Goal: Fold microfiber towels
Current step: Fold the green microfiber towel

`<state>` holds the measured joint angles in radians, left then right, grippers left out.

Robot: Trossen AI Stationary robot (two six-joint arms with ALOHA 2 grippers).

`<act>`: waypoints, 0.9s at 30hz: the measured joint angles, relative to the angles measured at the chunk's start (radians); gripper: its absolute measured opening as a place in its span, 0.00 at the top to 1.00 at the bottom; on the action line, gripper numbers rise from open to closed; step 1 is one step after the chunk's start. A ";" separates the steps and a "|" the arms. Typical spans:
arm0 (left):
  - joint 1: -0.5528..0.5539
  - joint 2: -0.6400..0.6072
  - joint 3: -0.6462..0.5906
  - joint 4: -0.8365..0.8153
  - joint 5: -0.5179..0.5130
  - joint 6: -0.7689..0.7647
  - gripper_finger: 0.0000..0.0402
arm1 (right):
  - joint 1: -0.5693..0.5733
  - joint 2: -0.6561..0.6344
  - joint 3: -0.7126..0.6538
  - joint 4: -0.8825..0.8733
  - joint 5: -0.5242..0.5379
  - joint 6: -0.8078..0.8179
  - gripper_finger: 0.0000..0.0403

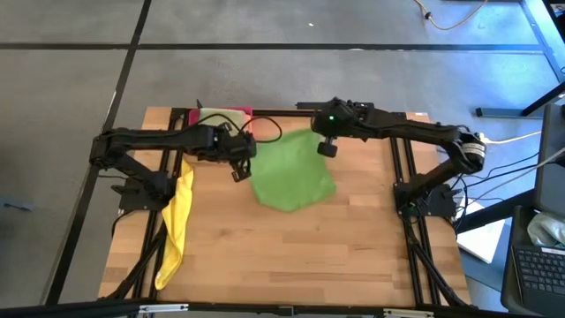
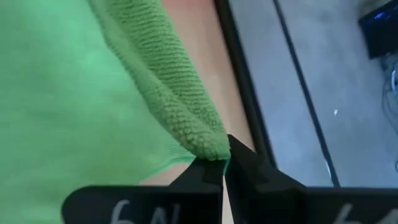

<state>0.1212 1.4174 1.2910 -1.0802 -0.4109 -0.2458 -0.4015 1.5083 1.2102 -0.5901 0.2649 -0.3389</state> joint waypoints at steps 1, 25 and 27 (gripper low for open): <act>-0.011 0.000 0.015 -0.020 -0.008 -0.010 1.00 | 0.000 -0.021 0.000 -0.001 0.000 0.000 0.99; -0.441 -0.010 0.480 -0.086 0.171 -0.174 1.00 | 0.344 -0.490 0.179 -0.195 -0.427 0.444 0.98; -0.474 -0.009 0.480 -0.064 0.178 -0.216 1.00 | 0.413 -0.475 0.194 -0.194 -0.411 0.503 0.98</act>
<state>-0.3532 1.4080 1.7706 -1.1443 -0.2329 -0.4621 0.0117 1.0329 1.4040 -0.7845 -0.1464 0.1642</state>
